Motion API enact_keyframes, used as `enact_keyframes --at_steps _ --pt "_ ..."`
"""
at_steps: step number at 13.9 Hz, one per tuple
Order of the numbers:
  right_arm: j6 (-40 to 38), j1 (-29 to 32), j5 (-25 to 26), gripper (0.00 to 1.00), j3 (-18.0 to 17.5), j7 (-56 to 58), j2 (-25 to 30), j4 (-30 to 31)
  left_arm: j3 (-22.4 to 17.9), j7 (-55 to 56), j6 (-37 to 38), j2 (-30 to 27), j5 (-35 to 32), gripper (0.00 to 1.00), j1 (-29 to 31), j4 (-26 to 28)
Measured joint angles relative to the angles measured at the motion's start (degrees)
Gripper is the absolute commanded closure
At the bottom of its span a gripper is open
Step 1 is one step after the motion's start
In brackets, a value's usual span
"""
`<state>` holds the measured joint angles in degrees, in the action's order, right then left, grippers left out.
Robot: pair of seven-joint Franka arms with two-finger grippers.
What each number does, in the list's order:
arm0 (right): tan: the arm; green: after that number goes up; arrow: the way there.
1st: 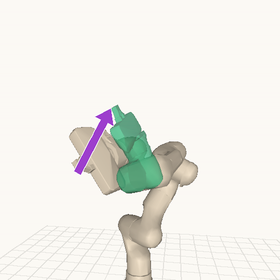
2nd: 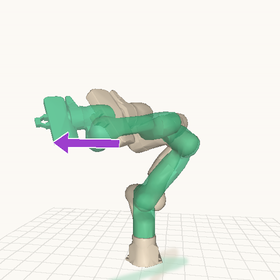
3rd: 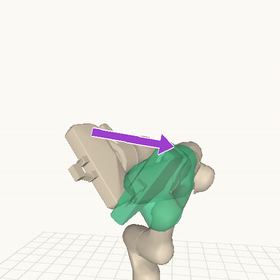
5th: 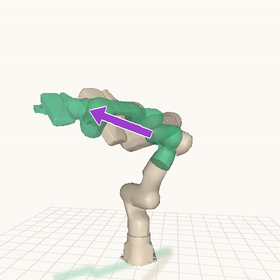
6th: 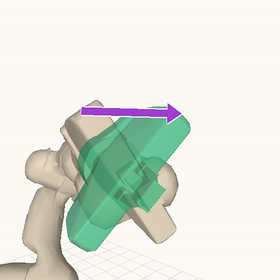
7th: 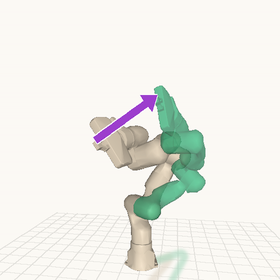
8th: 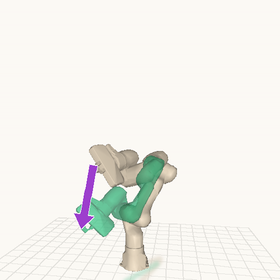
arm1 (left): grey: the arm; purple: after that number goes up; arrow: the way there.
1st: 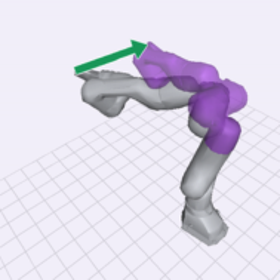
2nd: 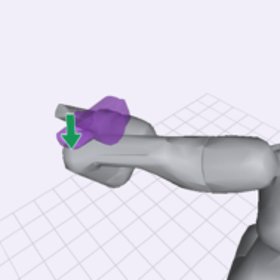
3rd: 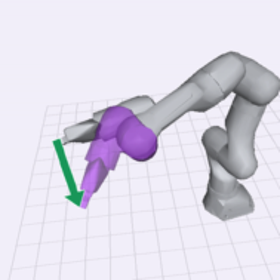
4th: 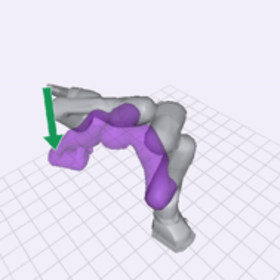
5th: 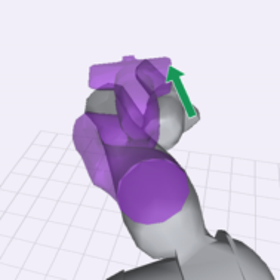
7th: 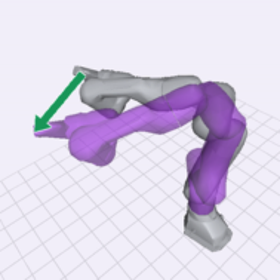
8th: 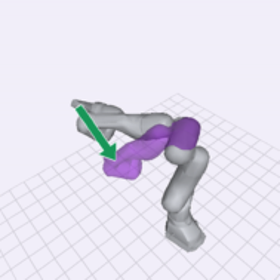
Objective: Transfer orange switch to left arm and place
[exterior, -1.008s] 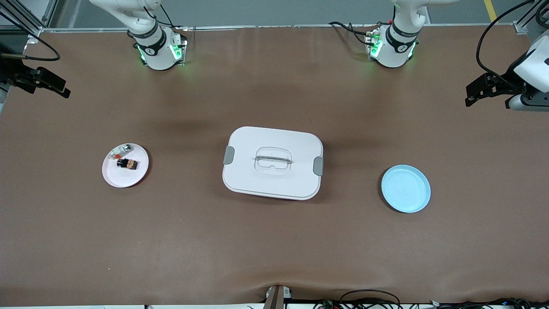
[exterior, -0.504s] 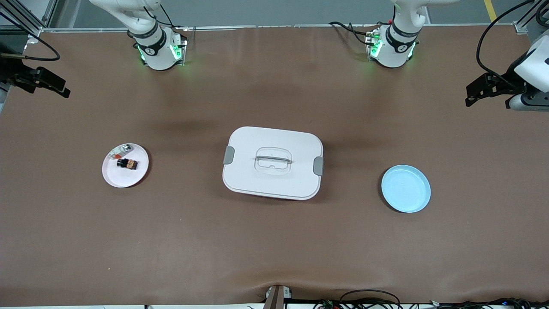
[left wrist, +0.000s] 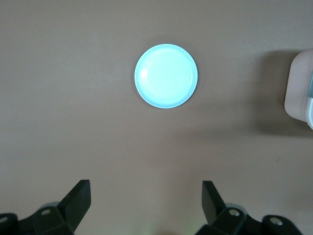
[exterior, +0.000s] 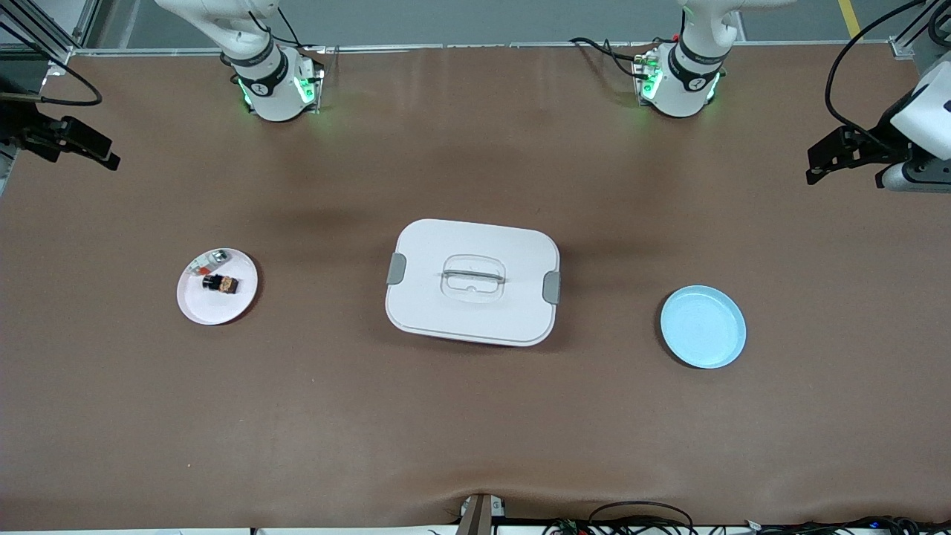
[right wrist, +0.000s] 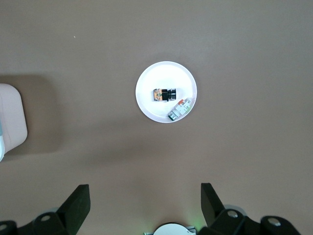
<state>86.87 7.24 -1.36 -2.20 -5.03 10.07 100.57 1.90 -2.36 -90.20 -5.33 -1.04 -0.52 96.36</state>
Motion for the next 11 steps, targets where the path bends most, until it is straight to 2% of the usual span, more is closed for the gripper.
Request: enact_keyframes --at_steps 11 --pt "-0.1 1.1 0.1 0.0 0.1 0.0 -2.2 0.0 0.0 0.0 0.0 0.0 0.0 0.0 0.0 0.0"
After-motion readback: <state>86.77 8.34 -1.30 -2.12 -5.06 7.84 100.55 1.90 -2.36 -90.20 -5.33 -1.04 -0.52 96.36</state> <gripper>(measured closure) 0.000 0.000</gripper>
